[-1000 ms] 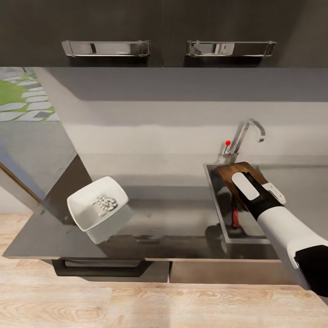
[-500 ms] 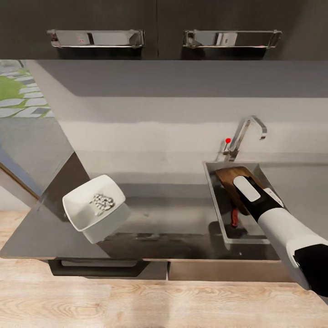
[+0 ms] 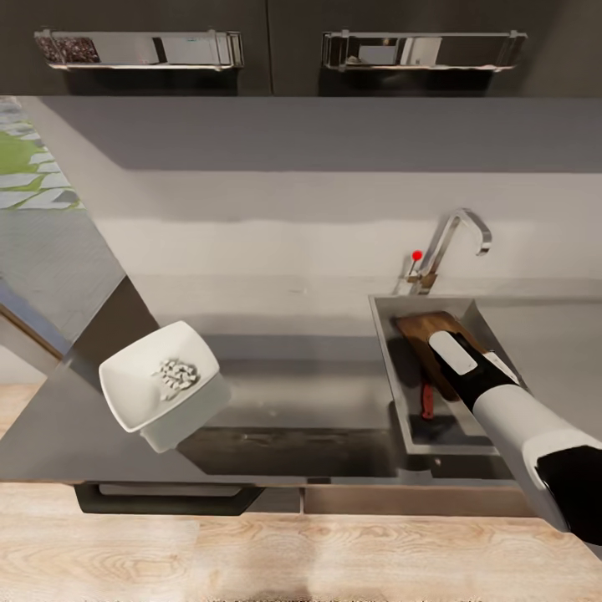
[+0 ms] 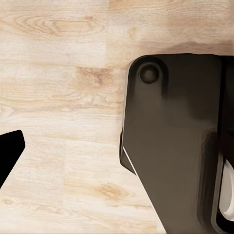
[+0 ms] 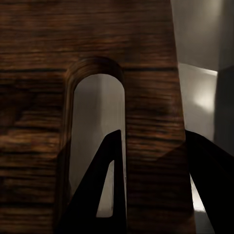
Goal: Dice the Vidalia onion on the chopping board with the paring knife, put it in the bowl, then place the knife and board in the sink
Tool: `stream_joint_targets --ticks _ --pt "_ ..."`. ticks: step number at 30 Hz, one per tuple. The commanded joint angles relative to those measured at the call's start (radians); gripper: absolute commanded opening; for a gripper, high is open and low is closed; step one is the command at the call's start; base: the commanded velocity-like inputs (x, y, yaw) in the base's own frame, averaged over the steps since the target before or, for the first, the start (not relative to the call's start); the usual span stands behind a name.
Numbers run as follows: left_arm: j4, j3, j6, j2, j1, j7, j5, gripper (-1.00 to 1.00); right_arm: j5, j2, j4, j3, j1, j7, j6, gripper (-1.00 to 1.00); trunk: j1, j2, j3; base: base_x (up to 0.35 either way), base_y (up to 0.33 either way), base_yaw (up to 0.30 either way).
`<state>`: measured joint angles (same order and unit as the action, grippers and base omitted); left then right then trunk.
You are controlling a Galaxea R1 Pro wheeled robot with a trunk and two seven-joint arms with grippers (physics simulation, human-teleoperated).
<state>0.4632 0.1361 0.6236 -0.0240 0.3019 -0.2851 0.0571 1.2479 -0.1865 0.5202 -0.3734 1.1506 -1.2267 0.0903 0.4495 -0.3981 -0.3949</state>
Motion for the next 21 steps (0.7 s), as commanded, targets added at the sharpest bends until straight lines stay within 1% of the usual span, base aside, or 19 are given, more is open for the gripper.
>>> stream_joint_targets --ticks 1,17,21 --pt "0.002 0.008 0.001 0.001 0.000 -0.008 0.006 1.00 0.007 -0.001 -0.009 -0.009 0.001 0.008 0.009 -1.00 0.001 -0.002 -0.003 0.000 0.000 0.000" --pt "0.002 0.008 0.001 0.001 0.000 -0.008 0.006 1.00 0.007 0.001 -0.028 -0.009 0.001 0.018 0.010 -1.00 0.001 -0.002 -0.029 0.000 0.000 0.000" --pt "0.002 0.008 0.001 0.001 0.000 -0.008 0.006 1.00 0.007 0.001 -0.033 -0.009 0.001 0.019 0.023 -1.00 0.001 -0.002 -0.035 0.000 0.000 0.000"
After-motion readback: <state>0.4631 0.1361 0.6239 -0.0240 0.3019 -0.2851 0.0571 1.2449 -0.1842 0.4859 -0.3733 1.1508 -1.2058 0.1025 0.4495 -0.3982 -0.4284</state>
